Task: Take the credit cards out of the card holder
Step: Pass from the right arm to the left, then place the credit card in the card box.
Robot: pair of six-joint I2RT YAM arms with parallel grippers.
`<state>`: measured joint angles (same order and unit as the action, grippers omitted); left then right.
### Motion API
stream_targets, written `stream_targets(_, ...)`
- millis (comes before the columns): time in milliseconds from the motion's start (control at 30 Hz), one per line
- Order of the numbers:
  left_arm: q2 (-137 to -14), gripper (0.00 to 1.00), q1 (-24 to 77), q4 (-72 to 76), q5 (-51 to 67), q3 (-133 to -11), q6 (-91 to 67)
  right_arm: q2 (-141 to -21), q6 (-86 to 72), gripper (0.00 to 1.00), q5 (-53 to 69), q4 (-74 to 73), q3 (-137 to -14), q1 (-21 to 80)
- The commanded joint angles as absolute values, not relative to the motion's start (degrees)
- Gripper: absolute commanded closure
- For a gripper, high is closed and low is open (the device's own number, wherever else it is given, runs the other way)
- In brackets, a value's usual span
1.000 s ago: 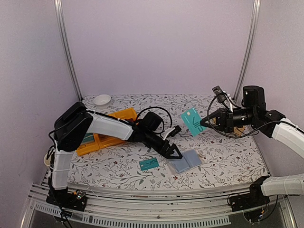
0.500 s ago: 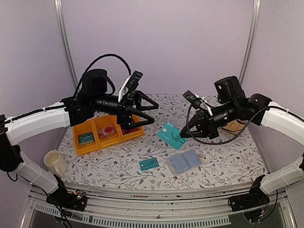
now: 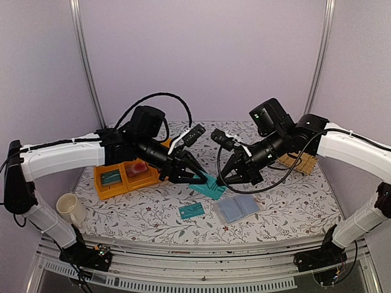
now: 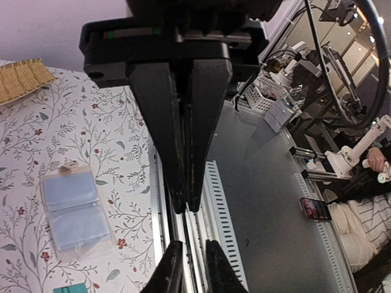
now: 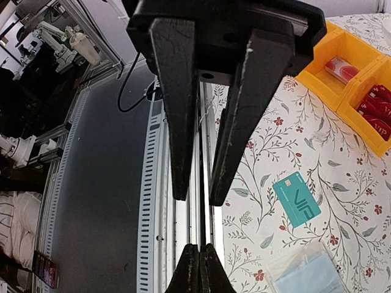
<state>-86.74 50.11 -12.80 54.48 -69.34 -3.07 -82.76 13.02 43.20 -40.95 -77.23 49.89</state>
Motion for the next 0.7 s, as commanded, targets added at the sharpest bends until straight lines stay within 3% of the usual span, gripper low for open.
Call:
stream_targets(0, -87.8, 0.97, 50.8, -16.4, 55.6, -70.8, -0.8, -82.8, 14.5, 0.98, 42.0, -41.8, -79.2, 50.3)
stream_targets(167, -86.1, 1.0, 50.4, -15.4, 53.5, -68.9, -3.6, -82.7, 14.1, 0.98, 41.1, -39.8, -78.8, 50.2)
stream_targets(200, -85.7, 1.0, 49.5, -14.5, 51.6, -68.1, -5.7, -82.3, 13.4, 0.93, 38.9, -38.5, -78.5, 50.2)
stream_targets(267, -84.6, 1.0, 46.5, -12.0, 49.0, -65.4, -12.2, -81.1, 10.7, 0.56, 33.3, -35.1, -76.8, 49.6)
stream_targets(333, -82.8, 1.0, 41.4, -10.7, 45.6, -61.7, -18.4, -79.3, 8.5, 0.39, 30.5, -31.2, -74.3, 47.0)
stream_targets(467, -76.0, 1.0, 29.8, -16.7, 38.7, -55.5, -23.6, -75.0, 2.2, 0.32, 30.6, -22.4, -66.5, 39.8)
stream_targets(667, -66.2, 1.0, 7.4, -35.8, 31.0, -57.1, -20.4, -74.3, 1.4, 0.32, 33.9, -16.5, -60.6, 38.3)
